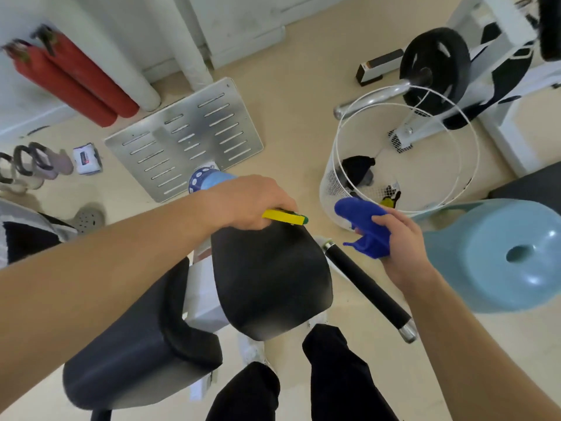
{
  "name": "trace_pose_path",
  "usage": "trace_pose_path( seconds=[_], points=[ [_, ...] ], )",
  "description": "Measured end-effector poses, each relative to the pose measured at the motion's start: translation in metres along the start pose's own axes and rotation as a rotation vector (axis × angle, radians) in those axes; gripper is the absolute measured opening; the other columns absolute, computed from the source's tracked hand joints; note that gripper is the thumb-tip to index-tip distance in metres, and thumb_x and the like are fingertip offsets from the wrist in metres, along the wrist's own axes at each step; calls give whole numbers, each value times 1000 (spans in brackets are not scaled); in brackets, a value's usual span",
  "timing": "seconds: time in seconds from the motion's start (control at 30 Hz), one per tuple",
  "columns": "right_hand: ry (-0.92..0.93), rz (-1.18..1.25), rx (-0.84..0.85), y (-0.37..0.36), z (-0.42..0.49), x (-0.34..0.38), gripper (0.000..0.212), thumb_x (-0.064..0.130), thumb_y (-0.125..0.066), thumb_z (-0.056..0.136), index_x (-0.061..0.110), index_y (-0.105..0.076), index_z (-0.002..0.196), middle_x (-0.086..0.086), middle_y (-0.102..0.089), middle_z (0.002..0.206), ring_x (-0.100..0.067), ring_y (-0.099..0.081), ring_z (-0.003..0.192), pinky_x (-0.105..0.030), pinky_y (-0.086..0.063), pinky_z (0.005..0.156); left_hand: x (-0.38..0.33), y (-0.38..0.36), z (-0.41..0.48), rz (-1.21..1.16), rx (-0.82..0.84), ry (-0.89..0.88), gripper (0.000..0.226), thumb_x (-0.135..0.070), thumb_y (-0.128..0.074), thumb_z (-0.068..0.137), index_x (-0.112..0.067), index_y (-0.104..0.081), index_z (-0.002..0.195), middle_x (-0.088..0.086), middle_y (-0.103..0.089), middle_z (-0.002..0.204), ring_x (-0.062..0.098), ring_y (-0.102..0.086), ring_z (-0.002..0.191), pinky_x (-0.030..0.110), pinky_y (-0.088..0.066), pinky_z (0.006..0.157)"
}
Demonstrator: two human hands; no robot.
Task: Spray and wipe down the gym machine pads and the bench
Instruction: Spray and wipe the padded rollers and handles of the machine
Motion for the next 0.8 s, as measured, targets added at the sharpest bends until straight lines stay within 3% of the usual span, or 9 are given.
trace_pose_path(
  seconds=[0.1,0.2,0.33,0.53,0.63,0.7,0.8],
  points=[
    [-15,38,12,9,-1,0,35,3,-59,88,11,-64,122,-16,-71,115,-37,-72,98,-44,-57,88,-3,13,9,-56,78,43,48,-10,-60,82,-34,-68,123,-12,-65,92,19,-60,89,39,-52,82],
    [-17,49,42,10,-4,-2,35,2,-55,89,8,-63,122,-18,-71,111,-33,-73,90,-40,-57,78,-6,22,18,-87,159,53,45,-14,-56,74,-33,-72,112,-7,-69,86,23,-60,81,43,-54,75],
    [-10,42,54,12,-3,-7,36,4,-56,89,8,-61,124,-19,-71,112,-33,-73,91,-39,-57,76,-11,26,28,-29,226,56,41,-16,-55,75,-28,-72,110,-1,-72,92,26,-63,85,45,-55,77],
    [15,45,78,7,-2,-3,34,4,-57,90,10,-62,124,-14,-71,110,-28,-74,88,-39,-58,81,-4,36,31,-121,118,120,44,-20,-50,69,-19,-73,106,4,-71,89,28,-62,85,48,-54,77],
    [31,57,88,-1,1,-1,32,2,-57,90,10,-64,120,-16,-71,112,-37,-71,98,-43,-57,84,8,42,25,-237,-47,166,36,-3,-61,83,-17,-73,114,4,-71,100,22,-59,91,35,-48,77],
    [58,55,101,-9,1,4,25,1,-57,90,13,-67,110,-15,-71,110,-39,-69,99,-43,-56,85,22,57,12,-370,-273,231,37,2,-63,81,-18,-73,111,-4,-71,96,10,-58,86,29,-45,72],
    [96,58,122,-25,-5,16,23,-1,-57,90,18,-70,96,-9,-71,101,-35,-66,94,-44,-55,85,35,80,-27,-592,-687,375,36,6,-62,79,-20,-71,103,-28,-67,83,-10,-59,78,4,-43,64]
  ],
)
Point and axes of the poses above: each hand's wrist, its own z-axis towards the middle knuckle, its own y-axis out of the back of the hand, x = y × z, the point moved 6 cm from there along z, towards the middle knuckle
